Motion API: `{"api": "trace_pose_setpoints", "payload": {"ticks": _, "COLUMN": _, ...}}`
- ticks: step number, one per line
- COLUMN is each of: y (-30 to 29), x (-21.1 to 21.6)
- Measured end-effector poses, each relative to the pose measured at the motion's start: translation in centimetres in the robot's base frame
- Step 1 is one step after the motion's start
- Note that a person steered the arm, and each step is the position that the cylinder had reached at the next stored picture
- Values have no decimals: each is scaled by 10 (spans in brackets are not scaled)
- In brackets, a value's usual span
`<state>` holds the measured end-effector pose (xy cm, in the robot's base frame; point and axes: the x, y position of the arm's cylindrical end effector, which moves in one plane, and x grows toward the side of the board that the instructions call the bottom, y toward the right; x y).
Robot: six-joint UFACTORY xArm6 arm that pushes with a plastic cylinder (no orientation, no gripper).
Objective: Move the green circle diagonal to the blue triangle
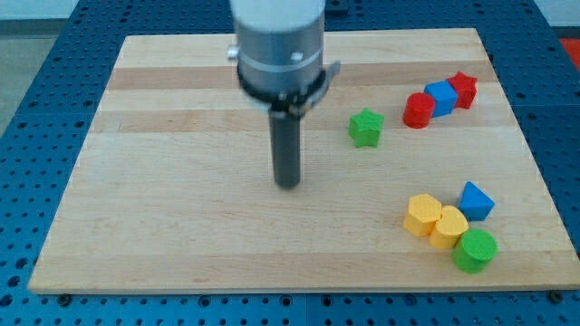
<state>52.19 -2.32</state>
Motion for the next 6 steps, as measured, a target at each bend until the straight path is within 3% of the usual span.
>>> {"api": "trace_pose_setpoints", "payload": {"ticks": 1, "y": 22, "x": 76}}
{"api": "trace_pose_setpoints", "payload": {"ticks": 2, "y": 53, "x": 97}}
{"api": "trace_pose_setpoints", "payload": {"ticks": 4, "y": 258, "x": 96}}
{"api": "trace_pose_setpoints", "payload": {"ticks": 6, "y": 262, "x": 93}}
